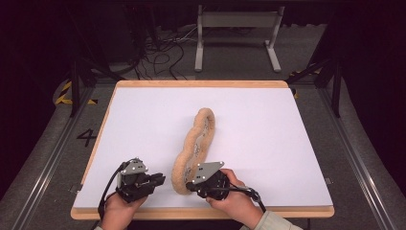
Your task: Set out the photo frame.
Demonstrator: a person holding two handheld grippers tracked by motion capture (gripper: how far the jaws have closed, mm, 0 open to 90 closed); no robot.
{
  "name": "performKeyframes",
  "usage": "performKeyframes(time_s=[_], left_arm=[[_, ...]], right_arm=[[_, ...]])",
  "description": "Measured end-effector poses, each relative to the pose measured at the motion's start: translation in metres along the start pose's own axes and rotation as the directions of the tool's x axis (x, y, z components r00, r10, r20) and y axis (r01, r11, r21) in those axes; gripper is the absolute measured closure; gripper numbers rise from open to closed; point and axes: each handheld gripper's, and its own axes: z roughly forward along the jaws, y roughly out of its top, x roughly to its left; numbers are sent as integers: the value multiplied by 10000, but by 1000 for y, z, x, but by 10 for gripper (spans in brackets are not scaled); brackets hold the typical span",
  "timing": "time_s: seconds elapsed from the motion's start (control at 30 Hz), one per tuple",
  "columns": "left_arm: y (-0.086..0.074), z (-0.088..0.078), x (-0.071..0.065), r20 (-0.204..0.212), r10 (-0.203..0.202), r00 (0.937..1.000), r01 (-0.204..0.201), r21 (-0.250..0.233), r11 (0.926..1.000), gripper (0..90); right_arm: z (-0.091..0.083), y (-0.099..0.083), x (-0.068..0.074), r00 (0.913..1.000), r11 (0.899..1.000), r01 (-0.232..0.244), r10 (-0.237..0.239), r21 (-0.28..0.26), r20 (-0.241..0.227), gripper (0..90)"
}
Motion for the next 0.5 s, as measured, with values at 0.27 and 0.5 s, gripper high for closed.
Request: performKeyframes(time_s=[0.27, 0.5], left_arm=[[3, -32, -11, 2298, 562, 9716, -104, -1955, 9806, 897], [7, -22, -32, 2628, 1510, 9530, -1082, -1705, 9794, 897]], right_arm=[[-14, -9, -14, 9980, 9994, -353, 356, -70, 521, 893], [-25, -14, -25, 9939, 9971, -711, 730, -251, 833, 896]])
